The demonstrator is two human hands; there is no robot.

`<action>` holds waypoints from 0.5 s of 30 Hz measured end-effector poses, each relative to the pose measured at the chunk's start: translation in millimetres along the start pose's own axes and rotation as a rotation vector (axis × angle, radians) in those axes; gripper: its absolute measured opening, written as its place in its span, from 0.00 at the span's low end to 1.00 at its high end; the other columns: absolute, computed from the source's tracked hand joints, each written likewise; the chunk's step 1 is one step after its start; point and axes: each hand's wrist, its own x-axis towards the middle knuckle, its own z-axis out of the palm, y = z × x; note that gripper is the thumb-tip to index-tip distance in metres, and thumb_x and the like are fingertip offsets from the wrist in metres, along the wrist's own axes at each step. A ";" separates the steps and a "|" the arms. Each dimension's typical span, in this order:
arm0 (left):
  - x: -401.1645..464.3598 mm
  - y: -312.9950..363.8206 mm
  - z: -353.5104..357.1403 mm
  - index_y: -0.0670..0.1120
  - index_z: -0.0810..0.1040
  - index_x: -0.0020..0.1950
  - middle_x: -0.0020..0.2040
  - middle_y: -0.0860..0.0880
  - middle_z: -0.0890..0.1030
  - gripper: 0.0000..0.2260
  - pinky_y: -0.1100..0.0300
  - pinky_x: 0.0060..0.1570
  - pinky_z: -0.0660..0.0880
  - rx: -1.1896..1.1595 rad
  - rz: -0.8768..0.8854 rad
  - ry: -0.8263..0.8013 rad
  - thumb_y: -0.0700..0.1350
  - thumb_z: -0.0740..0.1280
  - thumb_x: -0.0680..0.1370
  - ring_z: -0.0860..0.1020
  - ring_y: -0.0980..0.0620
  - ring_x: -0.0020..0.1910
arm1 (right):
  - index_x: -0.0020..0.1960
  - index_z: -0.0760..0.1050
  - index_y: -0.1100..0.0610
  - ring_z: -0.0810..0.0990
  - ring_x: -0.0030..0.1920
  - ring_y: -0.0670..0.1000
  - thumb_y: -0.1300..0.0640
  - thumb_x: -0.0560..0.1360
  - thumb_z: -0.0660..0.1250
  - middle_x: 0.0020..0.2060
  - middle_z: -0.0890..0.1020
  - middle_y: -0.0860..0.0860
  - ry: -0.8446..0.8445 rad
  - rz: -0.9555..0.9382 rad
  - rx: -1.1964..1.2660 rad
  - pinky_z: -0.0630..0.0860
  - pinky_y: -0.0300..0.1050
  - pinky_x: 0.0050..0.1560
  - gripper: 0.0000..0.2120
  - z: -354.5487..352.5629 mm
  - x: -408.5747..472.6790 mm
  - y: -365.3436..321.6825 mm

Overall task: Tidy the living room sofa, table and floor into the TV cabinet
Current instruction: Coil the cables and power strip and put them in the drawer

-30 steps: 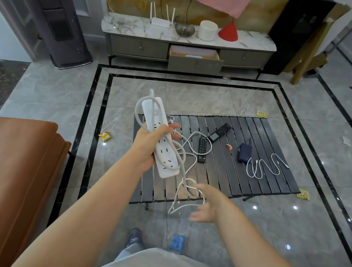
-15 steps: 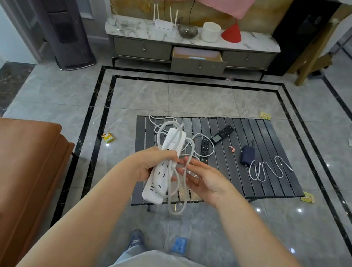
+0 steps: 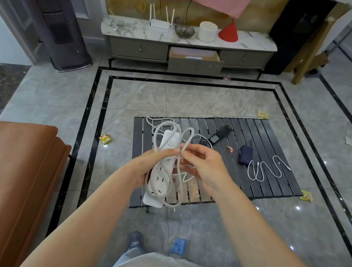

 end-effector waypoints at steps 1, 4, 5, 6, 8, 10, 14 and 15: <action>-0.2 -0.2 0.1 0.48 0.82 0.60 0.54 0.40 0.85 0.25 0.43 0.55 0.80 0.024 0.019 -0.021 0.56 0.79 0.67 0.83 0.42 0.52 | 0.53 0.81 0.63 0.83 0.38 0.53 0.69 0.74 0.71 0.44 0.83 0.59 0.009 -0.012 -0.046 0.83 0.41 0.37 0.08 0.1 -0.7 -1.5; 1.5 0.8 -1.0 0.49 0.81 0.63 0.59 0.41 0.83 0.24 0.41 0.62 0.76 0.106 0.072 -0.110 0.51 0.79 0.68 0.81 0.40 0.60 | 0.50 0.81 0.62 0.86 0.40 0.60 0.67 0.71 0.75 0.44 0.86 0.59 0.027 -0.032 -0.187 0.84 0.50 0.41 0.08 -2.4 1.9 -3.7; 2.1 1.7 -2.1 0.48 0.81 0.62 0.59 0.39 0.83 0.24 0.41 0.62 0.76 0.099 0.067 -0.114 0.48 0.79 0.68 0.81 0.38 0.59 | 0.50 0.82 0.61 0.86 0.42 0.61 0.65 0.72 0.75 0.43 0.86 0.59 0.008 -0.038 -0.218 0.84 0.53 0.44 0.08 -3.7 2.9 -5.6; 2.4 2.1 -4.1 0.46 0.81 0.61 0.57 0.38 0.83 0.23 0.41 0.61 0.77 0.091 0.062 -0.109 0.46 0.79 0.68 0.81 0.38 0.58 | 0.51 0.82 0.61 0.86 0.43 0.60 0.63 0.73 0.74 0.43 0.86 0.58 -0.025 -0.044 -0.225 0.84 0.53 0.46 0.07 -5.2 3.6 -7.9; 1.6 3.0 -5.8 0.43 0.82 0.60 0.54 0.39 0.84 0.20 0.43 0.59 0.78 0.097 0.064 -0.098 0.42 0.79 0.69 0.83 0.40 0.51 | 0.52 0.83 0.61 0.87 0.43 0.55 0.62 0.76 0.71 0.43 0.86 0.58 -0.108 -0.062 -0.218 0.84 0.49 0.45 0.06 -6.7 1.7 -14.2; 0.5 3.6 -6.4 0.41 0.80 0.59 0.50 0.39 0.84 0.18 0.46 0.52 0.81 0.146 0.063 -0.087 0.38 0.77 0.70 0.84 0.43 0.46 | 0.50 0.85 0.58 0.85 0.38 0.49 0.60 0.76 0.71 0.40 0.85 0.54 -0.104 -0.200 -0.426 0.81 0.41 0.40 0.05 -10.4 -0.1 -20.2; -5.4 5.1 -4.6 0.41 0.75 0.58 0.49 0.43 0.86 0.15 0.53 0.40 0.82 0.141 0.040 -0.048 0.33 0.71 0.73 0.84 0.46 0.42 | 0.38 0.84 0.50 0.77 0.36 0.44 0.55 0.72 0.71 0.34 0.80 0.46 0.258 -0.540 -0.724 0.73 0.42 0.40 0.05 -23.7 13.0 -26.2; -7.0 5.9 -4.1 0.41 0.75 0.59 0.50 0.43 0.86 0.15 0.53 0.41 0.82 0.109 0.034 -0.045 0.32 0.70 0.74 0.84 0.46 0.42 | 0.40 0.84 0.50 0.78 0.38 0.44 0.57 0.74 0.69 0.37 0.81 0.46 0.294 -0.529 -0.673 0.73 0.41 0.42 0.06 -27.3 18.9 -25.3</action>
